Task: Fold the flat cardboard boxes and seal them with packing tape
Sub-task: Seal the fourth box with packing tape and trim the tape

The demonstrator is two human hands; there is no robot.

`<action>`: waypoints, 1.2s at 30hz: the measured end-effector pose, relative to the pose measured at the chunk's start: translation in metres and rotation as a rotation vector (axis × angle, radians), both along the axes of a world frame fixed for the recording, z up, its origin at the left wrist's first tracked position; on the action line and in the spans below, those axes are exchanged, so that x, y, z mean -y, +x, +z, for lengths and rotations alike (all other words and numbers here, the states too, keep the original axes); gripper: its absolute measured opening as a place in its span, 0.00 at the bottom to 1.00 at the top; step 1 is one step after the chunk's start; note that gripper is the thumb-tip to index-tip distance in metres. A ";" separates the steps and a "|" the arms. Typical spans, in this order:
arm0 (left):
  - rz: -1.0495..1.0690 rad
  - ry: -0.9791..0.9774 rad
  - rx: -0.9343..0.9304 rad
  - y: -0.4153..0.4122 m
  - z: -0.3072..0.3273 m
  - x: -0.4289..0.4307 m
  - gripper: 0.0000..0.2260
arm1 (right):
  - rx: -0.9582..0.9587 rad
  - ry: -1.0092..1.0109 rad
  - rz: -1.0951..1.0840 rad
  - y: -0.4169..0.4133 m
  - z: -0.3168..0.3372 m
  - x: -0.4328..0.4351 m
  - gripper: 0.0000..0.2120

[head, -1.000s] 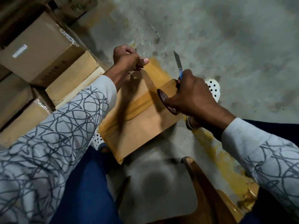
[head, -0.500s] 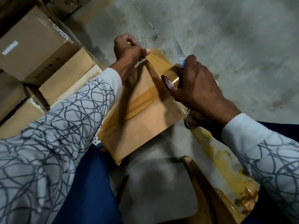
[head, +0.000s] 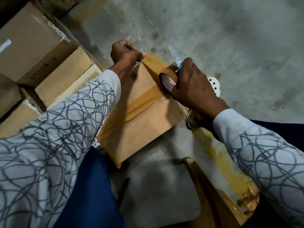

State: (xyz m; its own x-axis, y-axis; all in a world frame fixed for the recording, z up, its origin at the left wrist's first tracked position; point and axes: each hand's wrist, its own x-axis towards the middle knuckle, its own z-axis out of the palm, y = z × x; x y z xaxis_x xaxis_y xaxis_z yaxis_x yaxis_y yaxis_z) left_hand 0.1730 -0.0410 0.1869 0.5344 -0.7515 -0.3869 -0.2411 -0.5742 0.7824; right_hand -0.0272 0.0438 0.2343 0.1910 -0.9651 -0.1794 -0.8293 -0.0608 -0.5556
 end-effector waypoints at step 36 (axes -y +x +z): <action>-1.099 0.253 0.617 0.037 0.004 -0.031 0.34 | -0.340 0.156 0.054 -0.017 0.010 -0.057 0.25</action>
State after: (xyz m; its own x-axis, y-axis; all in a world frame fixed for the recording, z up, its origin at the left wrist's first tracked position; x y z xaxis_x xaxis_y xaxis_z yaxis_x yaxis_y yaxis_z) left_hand 0.2095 -0.0104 0.1904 -0.1753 -0.8514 -0.4944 -0.9616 0.0402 0.2716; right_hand -0.0445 0.1004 0.2443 0.1455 -0.9114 -0.3850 -0.9658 -0.0464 -0.2553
